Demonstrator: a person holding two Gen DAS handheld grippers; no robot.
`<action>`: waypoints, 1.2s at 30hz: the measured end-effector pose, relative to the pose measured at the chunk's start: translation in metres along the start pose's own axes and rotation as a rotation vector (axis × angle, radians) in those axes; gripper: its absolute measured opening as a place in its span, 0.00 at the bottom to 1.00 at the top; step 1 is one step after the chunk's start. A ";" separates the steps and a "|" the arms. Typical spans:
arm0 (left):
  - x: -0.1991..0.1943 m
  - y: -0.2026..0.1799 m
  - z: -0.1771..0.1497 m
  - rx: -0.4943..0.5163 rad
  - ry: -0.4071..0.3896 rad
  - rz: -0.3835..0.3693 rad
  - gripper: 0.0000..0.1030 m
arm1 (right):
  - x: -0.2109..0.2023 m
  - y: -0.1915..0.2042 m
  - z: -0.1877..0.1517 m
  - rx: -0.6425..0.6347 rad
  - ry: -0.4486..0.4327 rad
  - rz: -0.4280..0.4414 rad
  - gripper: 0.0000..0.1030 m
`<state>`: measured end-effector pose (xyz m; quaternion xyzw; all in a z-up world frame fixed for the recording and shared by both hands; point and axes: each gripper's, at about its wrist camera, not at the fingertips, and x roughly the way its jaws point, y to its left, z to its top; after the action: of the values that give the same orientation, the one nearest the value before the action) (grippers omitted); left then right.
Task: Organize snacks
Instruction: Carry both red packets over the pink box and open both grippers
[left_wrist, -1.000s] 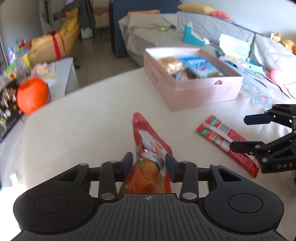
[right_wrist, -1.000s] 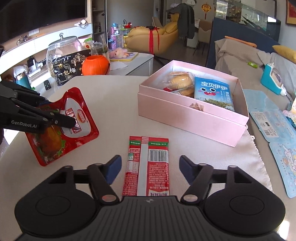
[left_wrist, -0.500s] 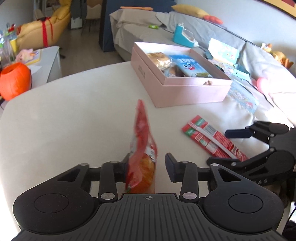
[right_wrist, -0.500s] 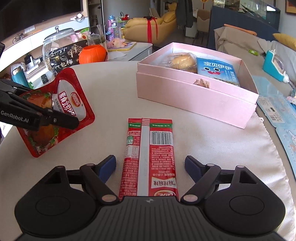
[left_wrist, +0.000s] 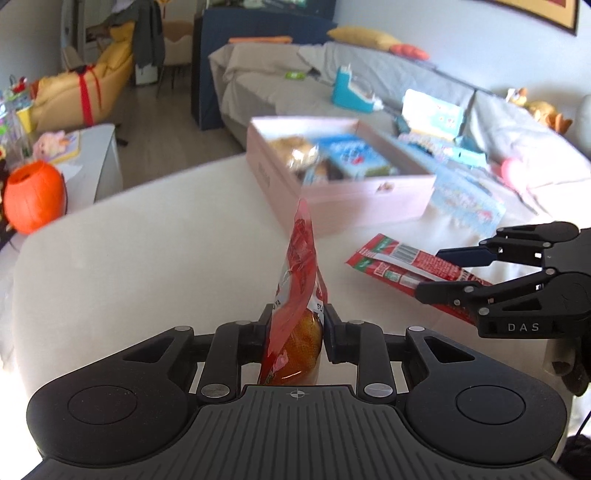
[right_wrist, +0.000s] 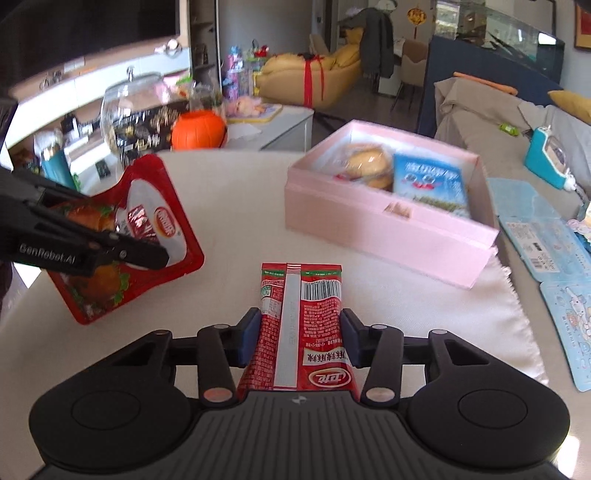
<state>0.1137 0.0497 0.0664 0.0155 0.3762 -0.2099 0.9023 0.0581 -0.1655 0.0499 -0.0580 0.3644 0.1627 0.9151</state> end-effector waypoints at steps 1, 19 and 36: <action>-0.003 -0.001 0.005 -0.003 -0.014 -0.010 0.29 | -0.004 -0.002 0.003 0.008 -0.013 0.000 0.44; 0.097 0.020 0.160 -0.292 -0.270 -0.199 0.32 | -0.046 -0.059 0.038 0.084 -0.185 -0.130 0.45; 0.032 0.021 0.020 -0.179 -0.236 0.038 0.32 | 0.042 -0.065 0.108 0.149 -0.193 -0.152 0.81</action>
<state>0.1550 0.0533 0.0564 -0.0825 0.2844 -0.1590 0.9418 0.1791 -0.1917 0.0989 -0.0014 0.2802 0.0703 0.9574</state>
